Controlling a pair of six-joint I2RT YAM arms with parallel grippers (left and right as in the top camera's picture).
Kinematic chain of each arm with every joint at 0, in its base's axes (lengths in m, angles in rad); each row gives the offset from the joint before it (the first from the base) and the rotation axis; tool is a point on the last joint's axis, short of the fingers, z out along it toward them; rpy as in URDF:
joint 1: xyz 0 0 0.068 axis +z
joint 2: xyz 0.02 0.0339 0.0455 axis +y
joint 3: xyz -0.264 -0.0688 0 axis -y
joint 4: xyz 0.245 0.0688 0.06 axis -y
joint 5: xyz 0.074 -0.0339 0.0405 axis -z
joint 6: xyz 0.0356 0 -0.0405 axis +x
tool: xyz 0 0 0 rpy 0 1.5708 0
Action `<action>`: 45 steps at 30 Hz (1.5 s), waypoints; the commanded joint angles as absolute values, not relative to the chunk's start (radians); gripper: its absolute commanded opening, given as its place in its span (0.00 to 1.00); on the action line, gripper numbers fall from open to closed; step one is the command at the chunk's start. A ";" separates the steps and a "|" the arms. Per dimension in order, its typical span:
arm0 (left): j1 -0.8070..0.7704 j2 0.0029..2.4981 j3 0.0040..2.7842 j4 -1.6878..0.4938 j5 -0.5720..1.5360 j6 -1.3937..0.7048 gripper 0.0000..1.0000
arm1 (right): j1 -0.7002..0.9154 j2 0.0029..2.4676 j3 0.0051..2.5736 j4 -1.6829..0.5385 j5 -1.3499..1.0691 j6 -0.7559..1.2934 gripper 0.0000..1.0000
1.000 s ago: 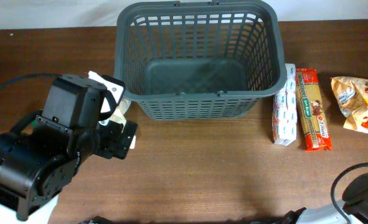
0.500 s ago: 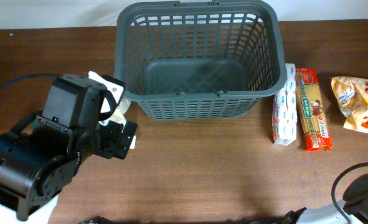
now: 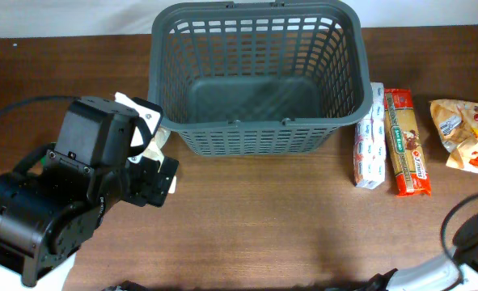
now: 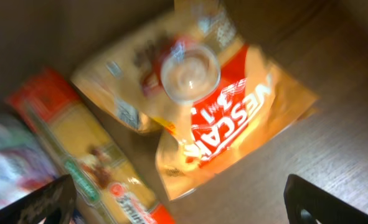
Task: Pack container
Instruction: 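Grasp the orange coffee-bean bag with the right gripper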
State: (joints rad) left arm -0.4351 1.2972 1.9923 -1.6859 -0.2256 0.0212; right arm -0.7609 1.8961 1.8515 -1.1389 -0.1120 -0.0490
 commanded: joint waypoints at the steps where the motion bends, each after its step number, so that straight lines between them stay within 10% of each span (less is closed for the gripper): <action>1: -0.428 1.296 1.990 -1.684 -0.233 0.012 0.99 | -0.727 1.988 1.850 -1.156 -0.026 -0.180 0.99; 19: -0.428 1.296 1.990 -1.684 -0.233 0.012 0.99 | -0.521 2.150 1.851 -1.002 0.316 -0.422 0.99; 45: -0.428 1.296 1.990 -1.684 -0.233 0.012 0.99 | -0.588 2.387 1.850 -0.961 0.270 -0.240 0.99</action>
